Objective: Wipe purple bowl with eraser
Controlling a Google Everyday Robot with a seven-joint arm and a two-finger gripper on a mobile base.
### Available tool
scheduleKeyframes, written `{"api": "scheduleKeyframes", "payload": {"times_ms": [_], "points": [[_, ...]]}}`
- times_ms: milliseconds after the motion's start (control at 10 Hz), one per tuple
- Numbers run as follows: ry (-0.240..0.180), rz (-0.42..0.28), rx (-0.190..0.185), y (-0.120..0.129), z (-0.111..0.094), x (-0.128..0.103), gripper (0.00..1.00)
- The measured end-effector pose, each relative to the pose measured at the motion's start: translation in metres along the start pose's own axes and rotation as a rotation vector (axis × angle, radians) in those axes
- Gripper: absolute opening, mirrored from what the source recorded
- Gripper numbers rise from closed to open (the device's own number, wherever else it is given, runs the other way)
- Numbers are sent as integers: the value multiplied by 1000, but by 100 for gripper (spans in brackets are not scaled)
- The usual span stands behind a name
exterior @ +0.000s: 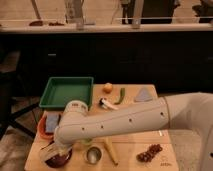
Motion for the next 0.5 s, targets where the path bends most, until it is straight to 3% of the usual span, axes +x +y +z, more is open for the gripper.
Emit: {"api": "scheduleKeyframes", "payload": {"times_ms": [500], "points": [[68, -34, -96, 2, 32, 10, 0]]}}
